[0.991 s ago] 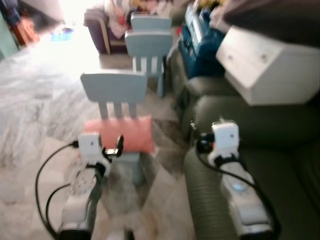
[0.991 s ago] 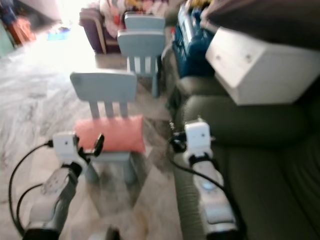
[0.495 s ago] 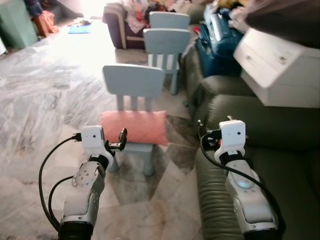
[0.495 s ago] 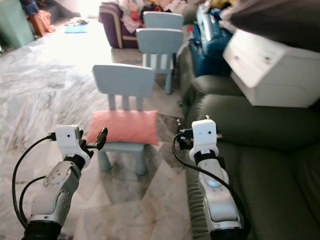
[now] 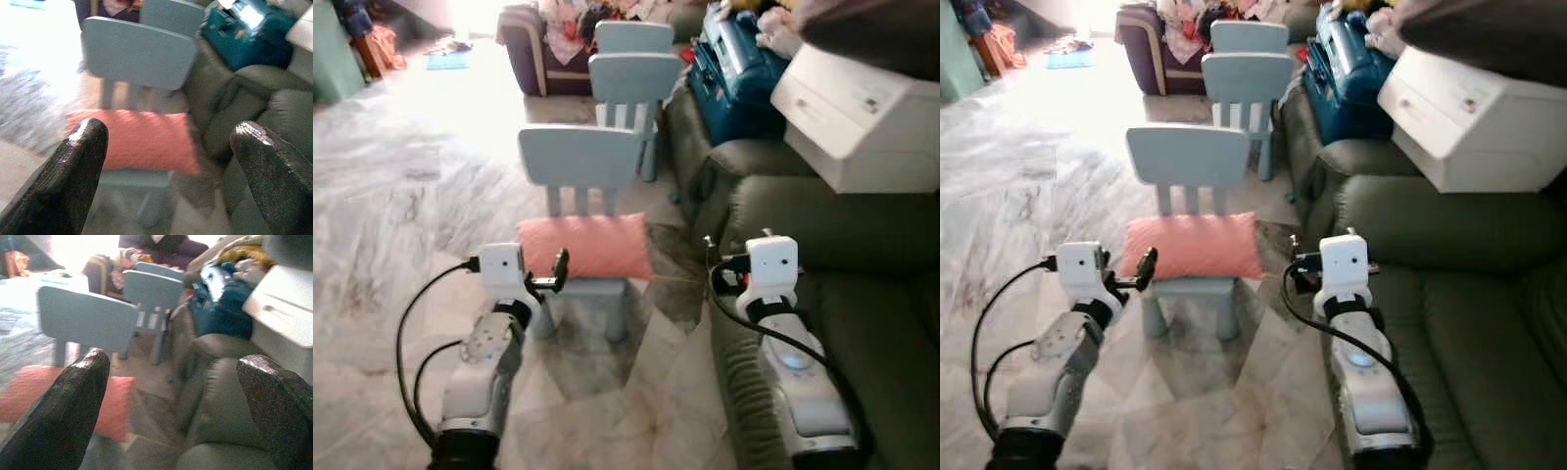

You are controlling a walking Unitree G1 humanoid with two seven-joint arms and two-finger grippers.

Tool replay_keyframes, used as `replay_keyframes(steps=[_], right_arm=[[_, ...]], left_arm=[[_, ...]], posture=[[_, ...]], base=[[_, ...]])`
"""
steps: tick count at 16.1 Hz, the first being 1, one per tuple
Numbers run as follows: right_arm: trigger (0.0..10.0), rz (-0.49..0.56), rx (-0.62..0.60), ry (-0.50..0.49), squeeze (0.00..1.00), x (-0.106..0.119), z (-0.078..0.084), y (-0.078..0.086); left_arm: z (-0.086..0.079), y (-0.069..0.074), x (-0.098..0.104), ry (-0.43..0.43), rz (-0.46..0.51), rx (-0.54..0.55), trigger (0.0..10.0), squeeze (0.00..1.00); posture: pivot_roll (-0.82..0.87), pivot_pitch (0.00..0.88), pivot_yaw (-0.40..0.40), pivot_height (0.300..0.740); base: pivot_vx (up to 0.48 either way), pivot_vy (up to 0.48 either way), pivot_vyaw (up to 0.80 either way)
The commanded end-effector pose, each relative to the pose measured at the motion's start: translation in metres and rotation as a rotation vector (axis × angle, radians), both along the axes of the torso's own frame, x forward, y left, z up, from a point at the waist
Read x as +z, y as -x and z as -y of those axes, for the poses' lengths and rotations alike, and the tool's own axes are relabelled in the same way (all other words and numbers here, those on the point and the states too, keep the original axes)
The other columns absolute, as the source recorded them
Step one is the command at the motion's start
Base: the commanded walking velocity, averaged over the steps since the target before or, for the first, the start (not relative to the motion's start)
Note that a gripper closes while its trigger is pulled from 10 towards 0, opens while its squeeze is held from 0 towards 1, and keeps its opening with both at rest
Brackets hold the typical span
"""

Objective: Move the pillow to the sofa

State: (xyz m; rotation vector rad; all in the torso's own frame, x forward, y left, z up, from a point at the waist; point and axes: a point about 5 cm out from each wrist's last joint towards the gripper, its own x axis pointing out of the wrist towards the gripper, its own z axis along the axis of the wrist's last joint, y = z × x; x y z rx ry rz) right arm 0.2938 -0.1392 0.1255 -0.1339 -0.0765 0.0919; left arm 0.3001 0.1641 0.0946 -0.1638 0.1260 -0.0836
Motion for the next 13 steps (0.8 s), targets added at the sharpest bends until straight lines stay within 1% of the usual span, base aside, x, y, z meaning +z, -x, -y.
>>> replay_keyframes(steps=[1, 4, 5, 6, 8, 10, 13], right_arm=[[10.0, 0.006, 0.016, 0.007, 0.00, 0.002, -0.003, 0.000], [10.0, 0.006, 0.017, 0.007, 0.00, 0.002, -0.003, 0.000], [10.0, 0.007, 0.017, 0.006, 0.00, 0.002, -0.003, 0.000], [10.0, 0.009, 0.015, 0.004, 0.00, 0.002, -0.002, 0.001], [10.0, 0.007, 0.013, -0.001, 0.00, 0.002, -0.001, 0.002], [10.0, 0.004, 0.014, -0.005, 0.00, 0.001, 0.000, 0.003], [10.0, 0.001, 0.019, -0.010, 0.00, 0.000, 0.000, 0.003]], left_arm=[[-0.003, 0.000, 0.000, -0.007, 0.001, 0.016, 10.0, 0.00], [-0.004, 0.000, 0.002, -0.009, 0.019, 0.017, 10.0, 0.00], [-0.005, -0.001, 0.004, -0.029, 0.032, 0.019, 10.0, 0.00], [-0.009, 0.000, 0.005, -0.045, 0.045, 0.044, 10.0, 0.00], [-0.019, 0.001, 0.007, -0.061, 0.059, 0.060, 10.0, 0.00], [-0.025, 0.002, 0.007, -0.023, 0.059, 0.084, 10.0, 0.00], [-0.029, 0.003, 0.004, 0.006, 0.043, 0.147, 10.0, 0.00]], posture=[[-0.09, 0.088, -0.031, 0.740], [-0.09, 0.088, -0.030, 0.740], [-0.09, 0.089, -0.029, 0.740], [-0.09, 0.089, -0.029, 0.740], [-0.09, 0.089, -0.029, 0.740], [-0.09, 0.089, -0.030, 0.740], [-0.08, 0.088, -0.032, 0.740]], base=[[0.000, 0.000, 0.00], [0.000, 0.000, 0.00], [0.000, 0.000, 0.00], [0.000, 0.000, 0.00], [0.000, 0.000, 0.00], [0.000, 0.000, 0.00], [0.000, 0.000, 0.00]])
